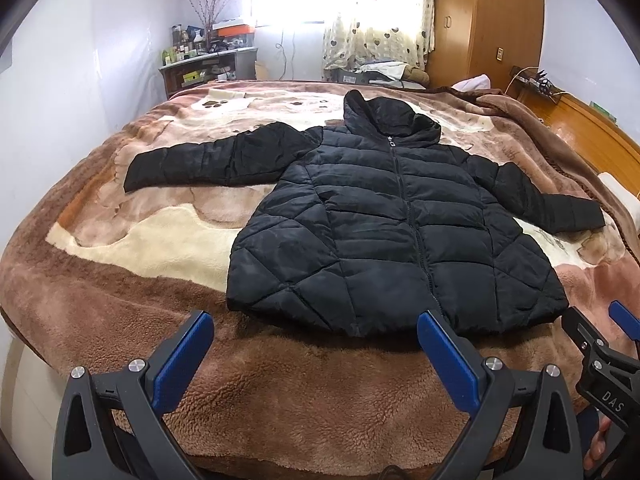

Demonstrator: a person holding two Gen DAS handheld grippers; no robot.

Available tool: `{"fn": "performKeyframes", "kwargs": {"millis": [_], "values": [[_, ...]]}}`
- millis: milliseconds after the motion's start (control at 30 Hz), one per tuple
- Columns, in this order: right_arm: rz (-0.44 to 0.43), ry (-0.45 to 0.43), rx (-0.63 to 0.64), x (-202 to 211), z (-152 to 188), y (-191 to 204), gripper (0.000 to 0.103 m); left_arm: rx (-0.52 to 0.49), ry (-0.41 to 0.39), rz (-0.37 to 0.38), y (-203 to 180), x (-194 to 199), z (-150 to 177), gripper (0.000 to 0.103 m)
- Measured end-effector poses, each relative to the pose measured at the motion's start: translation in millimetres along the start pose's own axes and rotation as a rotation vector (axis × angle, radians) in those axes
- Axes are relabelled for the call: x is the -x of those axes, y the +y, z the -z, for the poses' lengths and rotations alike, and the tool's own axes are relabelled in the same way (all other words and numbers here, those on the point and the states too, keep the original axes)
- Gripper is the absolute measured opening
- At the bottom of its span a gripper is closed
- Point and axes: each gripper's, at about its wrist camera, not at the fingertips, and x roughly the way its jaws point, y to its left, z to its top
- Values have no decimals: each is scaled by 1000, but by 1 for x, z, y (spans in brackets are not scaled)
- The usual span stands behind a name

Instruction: Fold large clothes

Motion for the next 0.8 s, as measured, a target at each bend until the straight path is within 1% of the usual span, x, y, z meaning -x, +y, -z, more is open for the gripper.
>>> {"fn": "performKeyframes", "kwargs": {"millis": [400,700,800], "values": [[0,2,0,-3,-2,1,102,-3,9,-6,1,-6,-3,103],[1,23,2,-16,-11,6,102,5,25,-14,4,-21,-12,103],[2,30,4,-23,-17,9,102,13,30,-6,7,-28,-16,103]]}}
